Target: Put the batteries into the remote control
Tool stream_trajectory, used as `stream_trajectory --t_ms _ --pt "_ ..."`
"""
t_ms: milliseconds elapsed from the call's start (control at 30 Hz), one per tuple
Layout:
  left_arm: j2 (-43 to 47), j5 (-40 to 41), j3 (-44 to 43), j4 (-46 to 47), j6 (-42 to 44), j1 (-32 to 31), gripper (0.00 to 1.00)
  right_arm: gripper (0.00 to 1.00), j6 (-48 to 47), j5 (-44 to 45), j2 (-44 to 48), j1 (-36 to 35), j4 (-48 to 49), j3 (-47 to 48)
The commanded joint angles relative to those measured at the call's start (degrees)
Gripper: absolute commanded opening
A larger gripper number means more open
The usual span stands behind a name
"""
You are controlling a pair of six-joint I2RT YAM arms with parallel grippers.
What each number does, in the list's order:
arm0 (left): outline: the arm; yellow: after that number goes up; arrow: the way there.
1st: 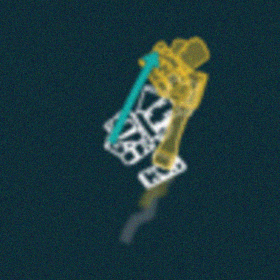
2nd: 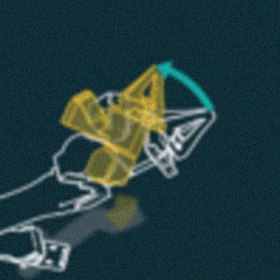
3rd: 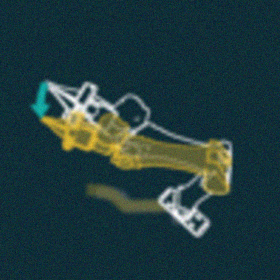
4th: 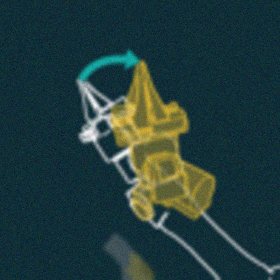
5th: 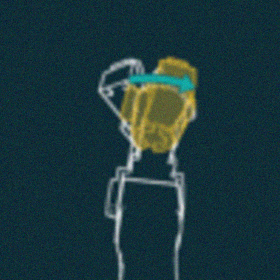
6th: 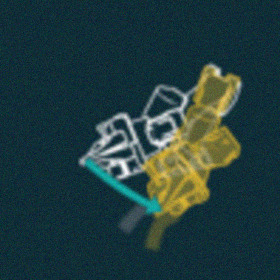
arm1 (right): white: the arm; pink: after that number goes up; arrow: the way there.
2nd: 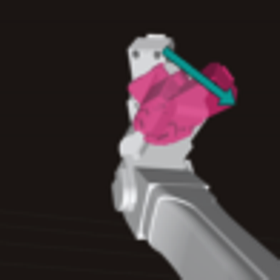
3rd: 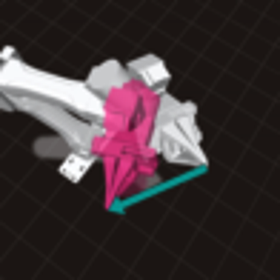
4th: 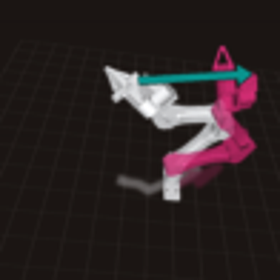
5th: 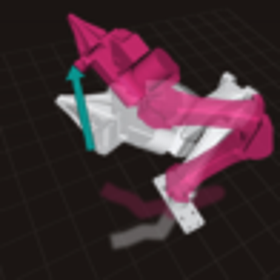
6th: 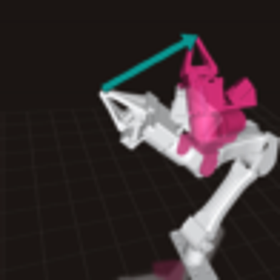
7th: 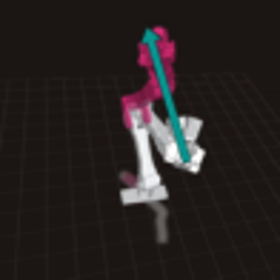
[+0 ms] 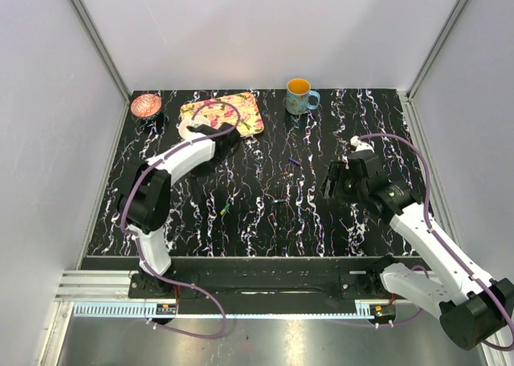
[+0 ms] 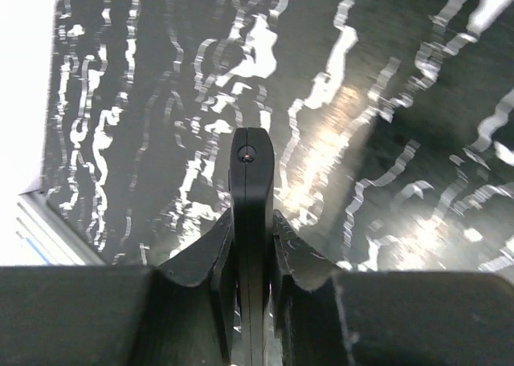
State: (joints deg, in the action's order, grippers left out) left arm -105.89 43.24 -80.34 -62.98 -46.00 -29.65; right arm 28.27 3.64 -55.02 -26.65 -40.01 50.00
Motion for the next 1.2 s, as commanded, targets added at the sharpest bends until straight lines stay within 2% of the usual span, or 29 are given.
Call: stream_trajectory --t_ms 0,267,333,433,500,533,567,633,667,767,967,1000,1033,1067,1100,1167 --pt "-3.3 4.3 -0.3 -1.4 5.2 5.7 0.00 0.69 -0.6 -2.2 0.8 -0.1 4.1 -0.5" --pt "-7.0 -1.0 -0.4 4.4 12.4 5.6 0.00 0.69 -1.1 -5.0 -0.4 0.0 4.6 0.5" --pt "-7.0 -2.9 0.1 6.5 13.3 5.5 0.07 0.70 -1.2 -5.1 -0.3 0.0 4.9 0.5" --pt "-6.5 -5.9 1.9 9.8 15.1 4.8 0.23 0.70 -1.2 -5.0 -0.3 0.0 4.9 0.3" --pt "-6.8 -7.6 2.6 11.1 15.7 4.6 0.28 0.70 -1.3 -5.2 -0.3 -0.1 4.9 0.3" --pt "-7.0 -8.0 2.8 11.4 15.9 4.4 0.37 0.70 -1.3 -5.1 -0.3 0.0 4.9 0.2" --pt "-7.5 -9.1 3.0 11.6 16.5 4.3 0.41 0.70 -1.3 -5.2 -0.3 -0.1 4.8 0.1" --pt "-7.8 -10.0 3.3 12.2 16.5 4.1 0.46 0.70 -1.2 -5.0 -0.2 0.0 4.9 0.0" --pt "-7.7 -10.2 3.7 12.4 16.5 4.1 0.53 0.70 -1.1 -5.1 -0.2 0.0 4.9 0.0" --pt "-5.9 -9.8 4.0 12.6 16.1 3.8 0.67 0.70 -0.8 -5.1 0.0 -0.1 4.8 0.2" --pt "8.1 -8.4 2.0 10.4 15.8 2.0 0.83 0.70 -0.5 -5.0 1.3 0.0 4.5 -0.1" --pt "15.0 -10.1 3.3 14.2 16.4 1.7 0.86 0.71 -0.5 -5.0 1.9 -0.1 4.7 -0.2" --pt "19.2 -15.2 5.3 17.0 17.2 1.7 0.89 0.70 -0.6 -5.1 2.3 0.0 4.9 -0.9" --pt "23.4 -17.7 10.6 20.2 17.4 1.9 0.94 0.71 -0.6 -5.3 2.7 -0.1 5.0 -1.3" --pt "31.3 -20.2 13.5 26.0 17.5 2.1 0.99 0.71 -0.8 -5.3 3.6 0.0 5.8 -1.7" --pt "37.7 -25.5 20.9 31.6 16.4 3.5 0.99 0.72 -0.6 -5.4 4.4 0.0 6.3 -2.7"
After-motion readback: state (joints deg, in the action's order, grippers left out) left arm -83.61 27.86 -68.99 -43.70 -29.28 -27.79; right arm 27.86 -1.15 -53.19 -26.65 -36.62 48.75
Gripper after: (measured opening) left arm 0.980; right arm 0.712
